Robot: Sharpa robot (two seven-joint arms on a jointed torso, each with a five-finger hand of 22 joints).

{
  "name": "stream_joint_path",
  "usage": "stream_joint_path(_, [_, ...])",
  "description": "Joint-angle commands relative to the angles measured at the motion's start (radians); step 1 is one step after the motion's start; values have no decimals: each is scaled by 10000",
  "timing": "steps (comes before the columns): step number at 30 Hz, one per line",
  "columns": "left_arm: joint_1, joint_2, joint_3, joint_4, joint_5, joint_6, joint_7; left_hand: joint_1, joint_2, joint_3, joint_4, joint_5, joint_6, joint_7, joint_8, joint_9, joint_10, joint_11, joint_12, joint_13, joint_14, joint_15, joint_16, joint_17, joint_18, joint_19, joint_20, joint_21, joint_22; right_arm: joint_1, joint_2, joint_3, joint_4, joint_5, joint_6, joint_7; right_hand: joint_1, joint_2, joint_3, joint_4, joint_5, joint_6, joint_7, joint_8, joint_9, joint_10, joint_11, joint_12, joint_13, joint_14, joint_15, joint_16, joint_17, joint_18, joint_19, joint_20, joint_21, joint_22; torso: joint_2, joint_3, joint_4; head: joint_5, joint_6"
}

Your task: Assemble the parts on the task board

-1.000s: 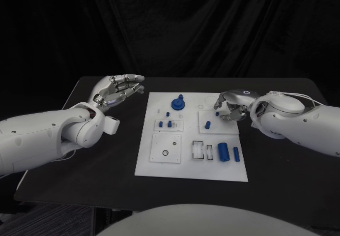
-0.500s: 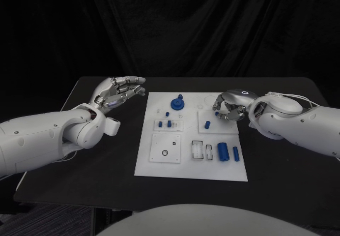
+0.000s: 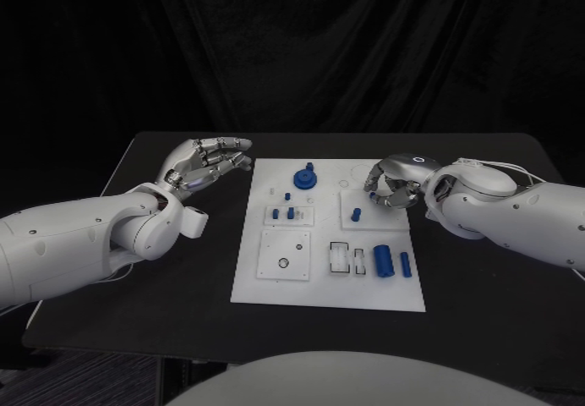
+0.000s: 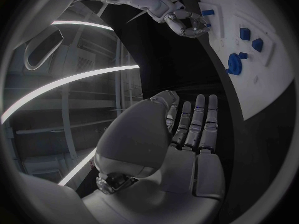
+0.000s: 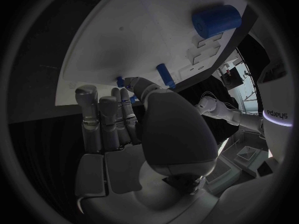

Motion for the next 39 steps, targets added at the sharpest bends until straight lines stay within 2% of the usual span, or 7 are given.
stream_joint_path(1, [-29,28,9,-7,55,192,1635,76,56,66,3,44,20,85,75,-9,15,65,74,-25,56,28,72,-24,75,41,75,42,-22,-38,27,8,-49,66,209,-174,-68,16,77,6,-90,163,-25,46,40,139,-11,-109,-68,113,-19,61,5,-206,92,-14,34,355,8,-6,10,-21,2])
stream_joint_path(20, [-87,61,9,-45,55,301,1477,57,52,173,-54,100,47,183,127,-14,193,127,113,-144,136,68,110,-135,116,96,143,42,-110,-172,181,8,-309,72,339,-218,75,81,182,-173,63,501,-93,175,174,350,-54,-376,-262,77,-71,-38,-181,-187,79,-76,-103,352,0,-1,8,-17,2])
stream_joint_path(29, [-118,87,9,-82,55,284,1418,49,47,203,-72,120,54,207,142,-15,238,143,113,-182,154,83,118,-166,124,123,159,53,-126,-210,229,8,-384,72,-191,-95,310,390,159,-408,45,952,-243,561,550,881,-217,-359,-319,183,-210,-42,-132,-201,184,-192,4,451,-6,-3,-2,-33,2])
stream_joint_path(30, [-124,95,9,-90,55,287,1411,49,47,203,-72,120,54,207,142,-15,238,143,113,-182,154,83,118,-166,124,123,159,53,-126,-212,238,9,-405,72,-267,-82,371,449,154,-456,-36,984,-261,605,607,1011,-251,-335,-321,192,-241,-54,-146,-197,184,-217,-8,458,-8,-2,-1,-35,2])
stream_joint_path(31, [-129,102,9,-97,55,292,1405,49,47,203,-72,120,54,207,142,-15,238,143,113,-182,154,83,118,-166,124,123,159,53,-126,-213,247,9,-426,72,-325,-70,418,569,79,-500,-404,1050,-319,714,753,1283,-327,-341,-348,269,-316,-56,-114,-222,262,-274,73,502,-8,-1,2,-42,2])
stream_joint_path(39, [-199,123,10,-131,55,332,1379,50,58,245,-92,144,53,220,151,-19,268,153,107,-219,172,95,125,-195,129,147,171,63,-137,-217,285,9,-534,72,-790,114,588,663,68,-645,-531,1064,-347,801,929,1515,-390,-425,-407,390,-367,-58,-26,-246,375,-348,192,566,-3,-3,3,-20,2])
